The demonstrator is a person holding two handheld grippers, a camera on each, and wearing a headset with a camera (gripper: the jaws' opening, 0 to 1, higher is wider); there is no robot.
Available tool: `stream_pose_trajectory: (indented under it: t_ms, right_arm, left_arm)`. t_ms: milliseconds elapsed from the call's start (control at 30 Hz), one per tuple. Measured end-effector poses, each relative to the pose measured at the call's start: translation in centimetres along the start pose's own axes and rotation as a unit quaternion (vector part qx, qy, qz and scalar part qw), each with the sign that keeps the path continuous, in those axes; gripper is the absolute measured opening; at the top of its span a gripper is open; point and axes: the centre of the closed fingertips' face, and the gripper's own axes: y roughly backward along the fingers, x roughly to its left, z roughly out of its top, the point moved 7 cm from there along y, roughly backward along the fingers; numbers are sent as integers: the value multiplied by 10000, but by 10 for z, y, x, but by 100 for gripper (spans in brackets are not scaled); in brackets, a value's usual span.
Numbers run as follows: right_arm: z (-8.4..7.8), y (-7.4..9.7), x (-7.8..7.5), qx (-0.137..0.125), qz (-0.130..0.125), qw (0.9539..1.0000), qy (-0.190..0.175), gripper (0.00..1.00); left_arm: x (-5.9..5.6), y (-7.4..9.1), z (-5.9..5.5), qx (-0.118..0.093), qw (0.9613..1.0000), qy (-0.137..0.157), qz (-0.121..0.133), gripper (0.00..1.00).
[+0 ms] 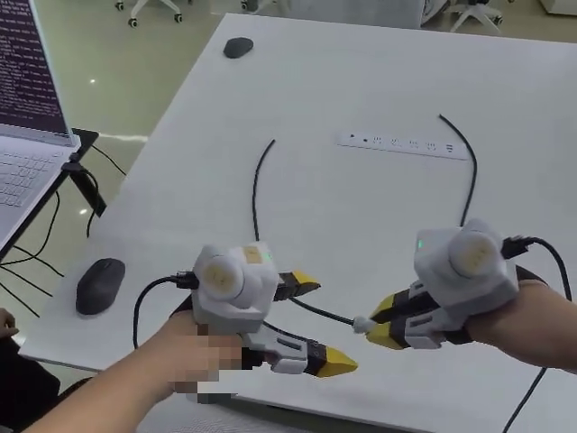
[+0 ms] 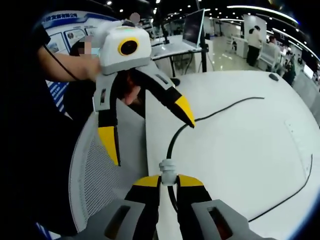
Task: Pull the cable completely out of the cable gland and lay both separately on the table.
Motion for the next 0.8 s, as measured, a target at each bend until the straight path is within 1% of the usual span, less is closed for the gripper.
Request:
stream_pose_trajectory:
  t_ms: [133,300,433,600,733,800]
  right_arm:
    - [1,2,2,34,21,9999,157,6]
    - [3,5,7,72,102,9992,389,6]
    - [3,7,8,91,110,9984,553,6]
    - [3,7,10,87,187,9975,670,6]
    - [2,6,11,138,217,9967,776,6]
    - [2,6,12,133,232,9964,805,6]
  left_arm:
    - [-1,-4,1,16,9999,-69,-75,70]
    - [-2,-8,3,-27,9998,-95,-197,64]
    - [-3,-10,4,-41,9996,-122,-269,60]
    - [-7,-15,3,-1,9990,-201,-394,55]
    - [-8,-18,1,64,9988,-172,-450,47]
    - [-8,-18,1,66,9987,-177,-472,45]
